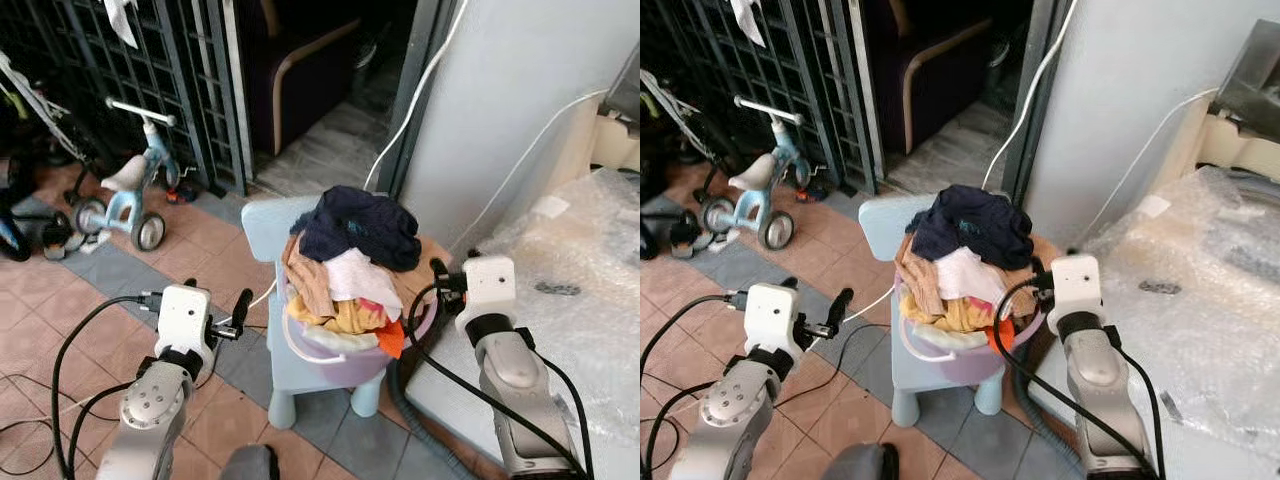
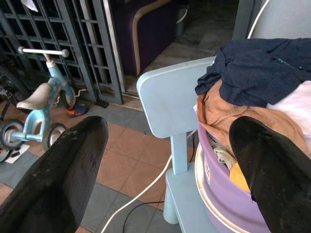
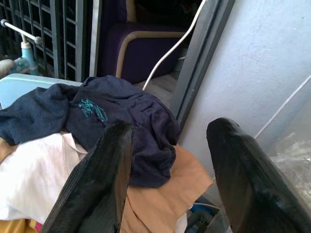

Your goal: Clothes washing

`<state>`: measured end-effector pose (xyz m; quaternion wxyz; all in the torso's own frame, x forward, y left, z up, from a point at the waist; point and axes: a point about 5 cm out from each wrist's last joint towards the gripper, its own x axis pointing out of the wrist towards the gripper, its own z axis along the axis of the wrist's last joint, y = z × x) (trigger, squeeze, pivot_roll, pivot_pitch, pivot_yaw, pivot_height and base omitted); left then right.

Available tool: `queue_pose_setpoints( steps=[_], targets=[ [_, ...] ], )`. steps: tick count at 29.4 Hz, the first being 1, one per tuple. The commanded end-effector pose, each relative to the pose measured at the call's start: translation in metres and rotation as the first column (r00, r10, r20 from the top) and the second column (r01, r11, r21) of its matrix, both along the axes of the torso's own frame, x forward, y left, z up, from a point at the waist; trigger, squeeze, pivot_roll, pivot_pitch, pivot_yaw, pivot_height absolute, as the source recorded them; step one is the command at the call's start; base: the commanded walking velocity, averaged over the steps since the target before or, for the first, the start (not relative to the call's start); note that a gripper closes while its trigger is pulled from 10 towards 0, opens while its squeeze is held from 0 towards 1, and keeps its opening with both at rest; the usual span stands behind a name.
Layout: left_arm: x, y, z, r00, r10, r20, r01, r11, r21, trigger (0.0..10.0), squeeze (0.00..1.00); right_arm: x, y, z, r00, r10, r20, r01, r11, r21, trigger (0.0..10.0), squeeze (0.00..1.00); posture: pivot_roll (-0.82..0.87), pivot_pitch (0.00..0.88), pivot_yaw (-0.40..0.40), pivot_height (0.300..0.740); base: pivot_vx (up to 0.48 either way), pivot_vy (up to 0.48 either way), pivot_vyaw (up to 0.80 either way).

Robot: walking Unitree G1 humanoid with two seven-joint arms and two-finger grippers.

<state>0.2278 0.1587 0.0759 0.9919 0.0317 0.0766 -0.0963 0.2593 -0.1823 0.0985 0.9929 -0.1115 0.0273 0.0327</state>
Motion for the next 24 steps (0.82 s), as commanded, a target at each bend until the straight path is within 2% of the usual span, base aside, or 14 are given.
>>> queue_pose_setpoints(
  steps=[1,3,5,12,17,19,20,24],
  targets=[
    [0.007,-0.006,0.007,1.000,-0.018,0.022,0.019,1.000,-0.020,10.0,0.00,0.005,0.006,0.007,0.999,0.034,0.022,-0.034,0.999,0.002,10.0,0.00,-0.05,0.002,-0.008,0.740,0.454,0.000,0.00],
    [0.007,-0.006,0.007,1.000,-0.019,0.023,0.019,1.000,-0.019,10.0,0.00,0.006,0.006,0.008,0.999,0.041,0.023,-0.041,0.999,0.002,10.0,0.00,-0.05,0.002,-0.008,0.740,0.454,0.000,0.00],
    [0.008,-0.007,0.008,0.999,-0.023,0.026,0.024,0.999,-0.022,10.0,0.00,0.007,0.014,0.007,0.993,0.118,0.008,-0.118,0.993,-0.011,10.0,0.00,-0.04,0.000,-0.010,0.740,0.454,0.000,0.00],
    [0.007,-0.007,0.007,1.000,-0.020,0.022,0.020,1.000,-0.021,10.0,0.00,0.009,0.017,0.005,0.989,0.145,-0.005,-0.145,0.989,0.007,10.0,0.00,-0.04,0.000,-0.016,0.740,0.445,0.000,0.00],
    [0.007,-0.009,0.006,1.000,0.006,0.025,-0.006,1.000,0.013,10.0,0.00,0.011,0.022,0.002,0.981,0.191,-0.041,-0.191,0.982,0.012,10.0,0.00,-0.03,0.005,-0.030,0.740,0.000,0.000,0.00],
    [0.007,-0.009,0.007,1.000,0.013,0.022,-0.013,1.000,0.021,10.0,0.00,0.012,0.031,-0.007,0.952,0.283,-0.119,-0.284,0.959,0.008,10.0,0.00,-0.02,0.012,-0.031,0.740,0.000,0.000,0.00],
    [0.007,-0.009,0.007,1.000,0.013,0.022,-0.013,1.000,0.021,10.0,0.00,0.012,0.031,-0.007,0.952,0.283,-0.119,-0.284,0.959,0.008,10.0,0.00,-0.02,0.012,-0.031,0.740,0.000,0.000,0.00],
    [0.009,-0.007,0.009,1.000,0.023,0.018,-0.024,0.999,0.028,10.0,0.00,0.018,0.048,-0.009,0.896,0.419,-0.148,-0.424,0.906,-0.001,10.0,0.00,0.00,0.043,-0.017,0.740,0.000,0.000,0.00]
  ],
)
